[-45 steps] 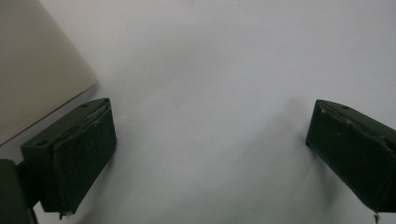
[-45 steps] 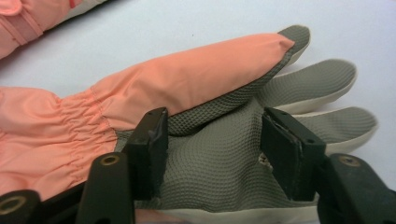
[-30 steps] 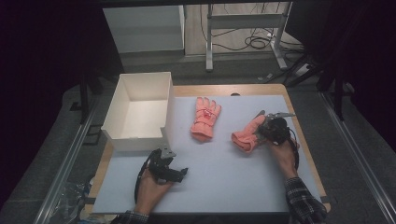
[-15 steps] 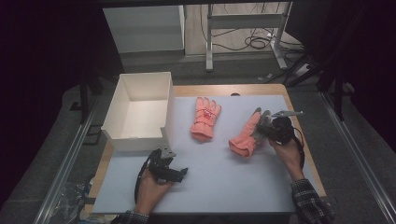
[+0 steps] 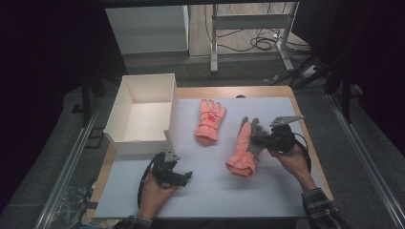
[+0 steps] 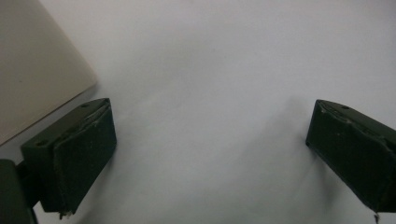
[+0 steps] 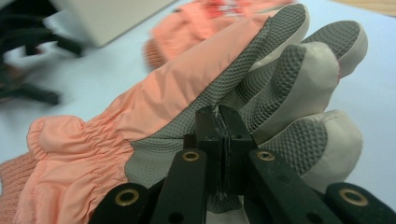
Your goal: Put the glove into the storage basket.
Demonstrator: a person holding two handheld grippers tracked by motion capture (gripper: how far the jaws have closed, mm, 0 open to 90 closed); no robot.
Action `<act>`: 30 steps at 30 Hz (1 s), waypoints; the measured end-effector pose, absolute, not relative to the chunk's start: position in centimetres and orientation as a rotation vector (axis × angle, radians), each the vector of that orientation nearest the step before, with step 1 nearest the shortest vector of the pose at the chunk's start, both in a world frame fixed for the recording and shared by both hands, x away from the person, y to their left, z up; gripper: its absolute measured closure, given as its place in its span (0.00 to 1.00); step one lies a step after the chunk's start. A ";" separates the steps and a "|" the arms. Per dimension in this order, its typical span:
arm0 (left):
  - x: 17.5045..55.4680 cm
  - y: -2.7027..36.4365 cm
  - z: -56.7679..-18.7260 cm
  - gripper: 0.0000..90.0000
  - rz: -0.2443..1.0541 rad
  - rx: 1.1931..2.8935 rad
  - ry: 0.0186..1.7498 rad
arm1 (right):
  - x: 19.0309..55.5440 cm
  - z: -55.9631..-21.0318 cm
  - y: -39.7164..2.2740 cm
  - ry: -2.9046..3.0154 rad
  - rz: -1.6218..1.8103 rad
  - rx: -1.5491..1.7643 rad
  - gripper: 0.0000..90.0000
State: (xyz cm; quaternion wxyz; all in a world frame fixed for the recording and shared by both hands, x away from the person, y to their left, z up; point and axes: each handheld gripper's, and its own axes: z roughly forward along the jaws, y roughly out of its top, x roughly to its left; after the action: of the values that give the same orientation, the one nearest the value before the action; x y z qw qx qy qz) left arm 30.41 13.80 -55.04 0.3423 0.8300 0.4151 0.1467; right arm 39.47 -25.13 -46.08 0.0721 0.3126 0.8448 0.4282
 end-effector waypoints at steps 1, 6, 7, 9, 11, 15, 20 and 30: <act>30.4 13.8 -55.0 0.02 0.381 2.158 1.080 | 39.2 -46.1 -24.8 2.560 1.294 0.911 0.97; 30.4 13.8 -55.0 0.02 0.381 2.156 1.081 | 38.2 -46.4 -23.0 2.673 1.298 0.728 0.97; 30.4 13.8 -55.0 0.02 0.383 2.157 1.079 | 38.0 -46.5 -22.6 2.696 1.295 0.694 0.97; 30.4 13.8 -55.0 0.02 0.383 2.157 1.079 | 37.8 -46.8 -21.8 2.735 1.275 0.648 0.97; 30.4 13.8 -55.0 0.02 0.383 2.158 1.079 | 37.7 -47.1 -21.0 2.772 1.261 0.606 0.97; 30.4 13.8 -55.0 0.02 0.381 2.160 1.078 | 37.7 -47.9 -19.8 2.820 1.240 0.539 0.97; 30.4 13.8 -55.0 0.02 0.380 2.159 1.079 | 38.2 -49.1 -19.0 2.848 1.191 0.499 0.97; 30.4 13.8 -55.0 0.02 0.381 2.160 1.079 | 38.6 -49.0 -19.1 2.760 1.160 0.518 0.82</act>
State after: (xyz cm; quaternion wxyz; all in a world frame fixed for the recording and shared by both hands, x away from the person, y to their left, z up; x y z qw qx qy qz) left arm 30.40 13.82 -55.03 0.3417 0.8304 0.4149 0.1464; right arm 38.63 -19.09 -48.97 0.0515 0.1701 0.9072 0.3814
